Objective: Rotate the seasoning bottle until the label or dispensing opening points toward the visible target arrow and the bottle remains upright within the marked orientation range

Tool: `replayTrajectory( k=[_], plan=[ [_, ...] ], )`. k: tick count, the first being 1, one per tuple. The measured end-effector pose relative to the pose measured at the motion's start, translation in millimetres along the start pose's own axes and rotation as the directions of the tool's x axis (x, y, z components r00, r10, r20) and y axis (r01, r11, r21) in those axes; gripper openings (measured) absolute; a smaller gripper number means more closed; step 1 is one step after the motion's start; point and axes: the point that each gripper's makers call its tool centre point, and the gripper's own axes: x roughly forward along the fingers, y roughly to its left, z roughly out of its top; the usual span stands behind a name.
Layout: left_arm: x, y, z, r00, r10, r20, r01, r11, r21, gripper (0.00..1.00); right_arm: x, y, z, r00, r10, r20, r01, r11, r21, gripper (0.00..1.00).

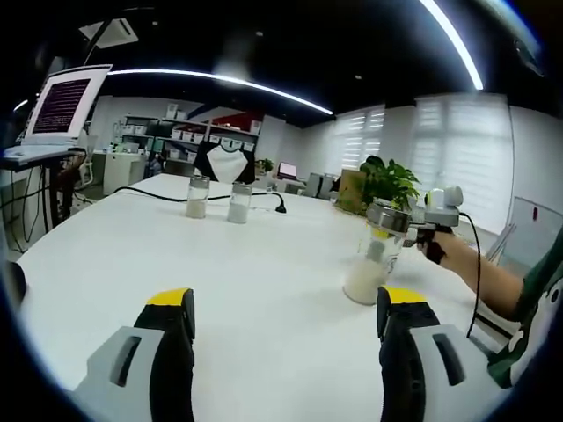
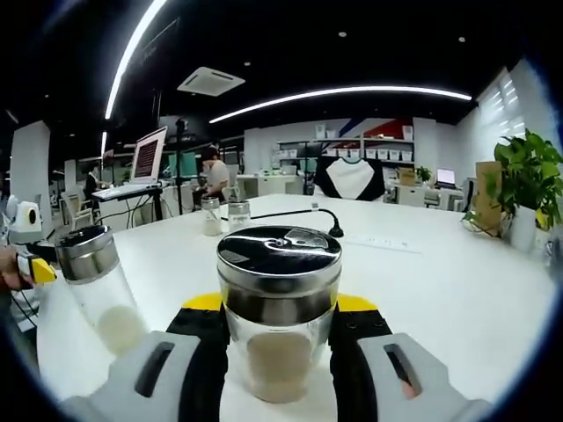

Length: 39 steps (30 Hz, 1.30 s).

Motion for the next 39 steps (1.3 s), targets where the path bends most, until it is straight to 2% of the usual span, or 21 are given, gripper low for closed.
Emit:
replayTrajectory(
  k=[33,39],
  plan=[
    [-1,-3.1,1.0,1.0,-0.005,0.004,0.005,1.0,0.003,0.9,-59,38,-18.5,0.998,0.052,-0.024,-0.052,0.999,0.008,0.43],
    [-1,-4.5,0.9,1.0,-0.007,0.003,0.007,1.0,0.004,0.9,-63,41,-19.5,0.998,0.058,-0.021,-0.058,0.998,0.008,0.43]
  ],
)
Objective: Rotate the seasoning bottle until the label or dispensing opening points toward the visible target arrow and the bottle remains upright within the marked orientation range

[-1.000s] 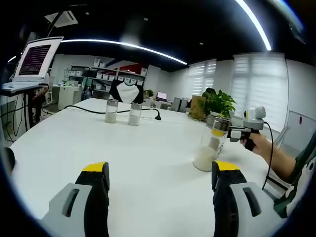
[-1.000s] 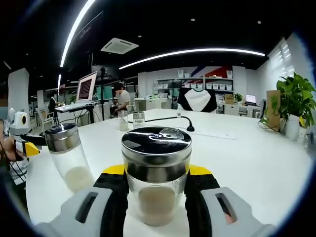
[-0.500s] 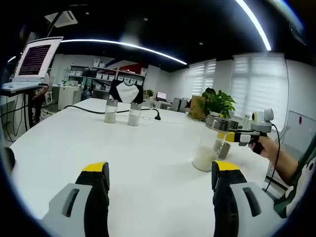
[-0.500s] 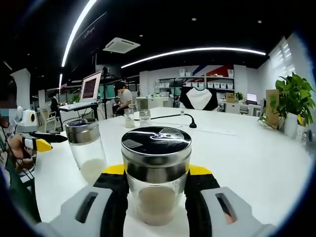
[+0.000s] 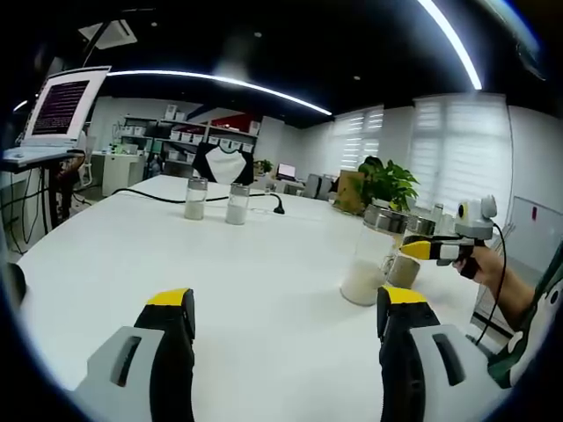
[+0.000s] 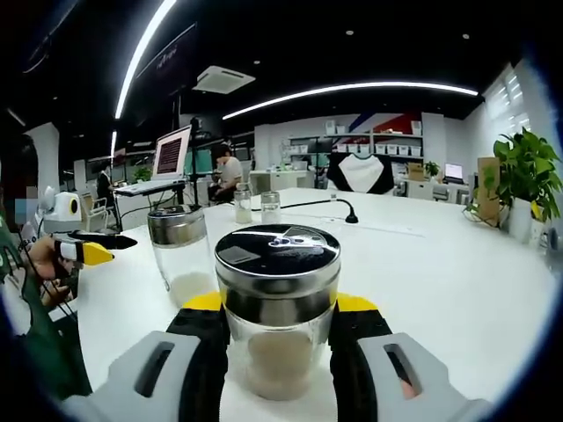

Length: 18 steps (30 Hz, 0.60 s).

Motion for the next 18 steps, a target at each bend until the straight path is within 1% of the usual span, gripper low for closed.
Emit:
replayTrajectory(
  k=[7,18],
  plan=[
    [-0.2,-1.1,0.7,1.0,0.001,0.001,-0.001,1.0,0.002,0.9,-0.6,-0.2,0.1,1.0,0.013,0.0,-0.013,1.0,0.003,0.43],
    [0.5,-0.9,-0.6,1.0,0.001,-0.006,-0.001,1.0,0.001,0.9,0.0,0.3,0.4,1.0,0.009,-0.013,-0.009,1.0,0.002,0.43]
  ],
)
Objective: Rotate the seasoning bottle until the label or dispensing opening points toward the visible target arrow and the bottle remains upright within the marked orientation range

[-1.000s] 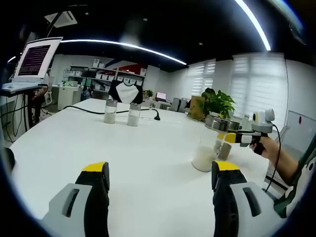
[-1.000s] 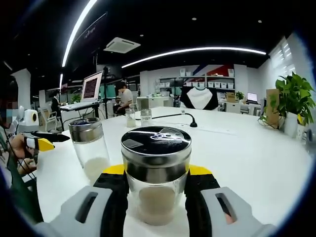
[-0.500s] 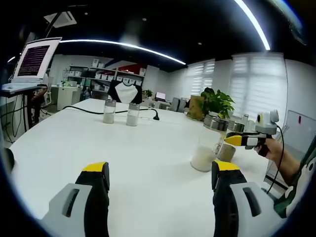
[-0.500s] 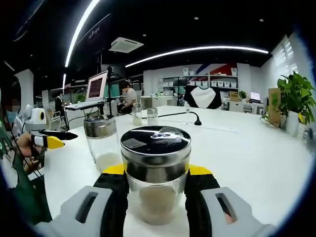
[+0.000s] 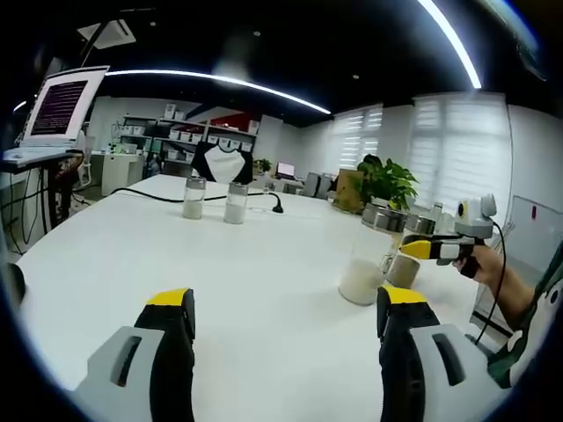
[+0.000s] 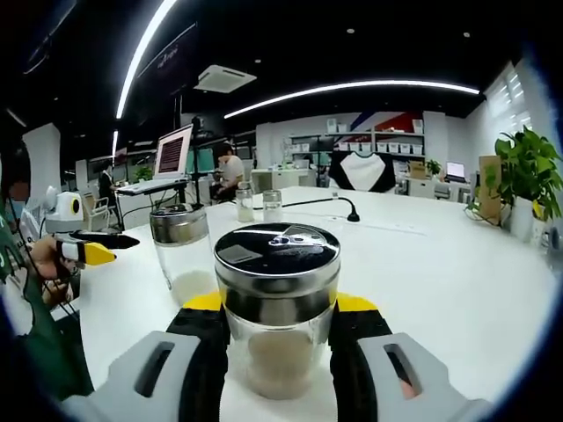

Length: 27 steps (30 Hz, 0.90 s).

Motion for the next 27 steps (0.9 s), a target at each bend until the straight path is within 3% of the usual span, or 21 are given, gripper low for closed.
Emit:
replayTrajectory(
  k=[15,27],
  plan=[
    [-1.8,2.4,2.6,1.0,0.005,0.006,-0.005,1.0,-0.003,0.89,0.0,4.2,-0.5,0.999,-0.048,-0.011,0.048,0.999,0.013,0.43],
    [-1.3,0.1,1.9,1.0,0.001,0.003,-0.001,1.0,0.002,0.89,-0.3,0.9,-0.2,0.99,-0.144,-0.009,0.144,0.989,0.037,0.43]
  ],
)
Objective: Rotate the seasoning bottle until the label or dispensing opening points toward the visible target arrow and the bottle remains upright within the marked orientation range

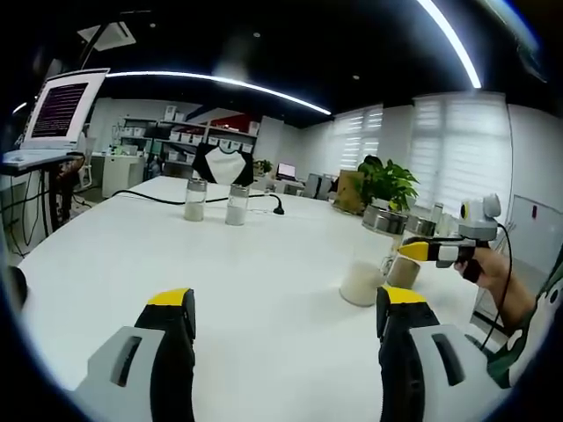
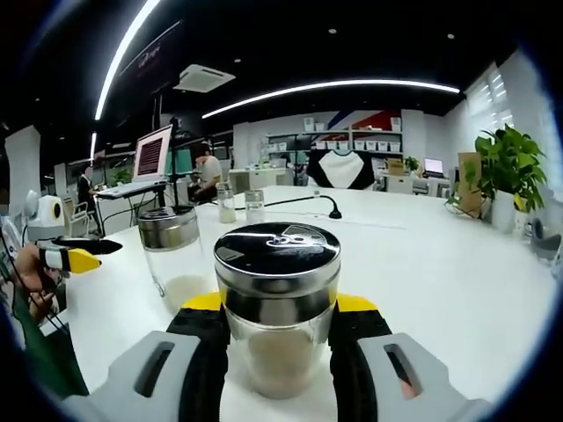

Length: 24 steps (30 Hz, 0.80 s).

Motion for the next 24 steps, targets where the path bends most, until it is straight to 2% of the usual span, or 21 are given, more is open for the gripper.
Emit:
replayTrajectory(
  k=[5,13,19,24],
  plan=[
    [0.2,-1.2,-0.6,1.0,-0.002,-0.002,0.002,1.0,-0.002,0.89,-0.1,-1.2,-0.3,0.998,-0.069,0.008,0.069,0.997,0.021,0.43],
    [-0.2,-1.1,0.3,1.0,-0.004,0.0,0.004,1.0,-0.007,0.89,-0.9,-2.0,-1.0,0.993,-0.122,0.002,0.122,0.992,0.034,0.43],
    [0.6,-1.5,-2.2,1.0,-0.007,-0.009,0.007,1.0,-0.01,0.89,-2.1,-4.8,-2.5,0.984,-0.173,-0.04,0.175,0.983,0.051,0.43],
    [0.7,-1.5,-2.2,1.0,-0.009,-0.009,0.009,1.0,-0.011,0.89,-2.8,-8.3,-3.0,0.976,-0.214,-0.043,0.216,0.974,0.07,0.43]
  ],
)
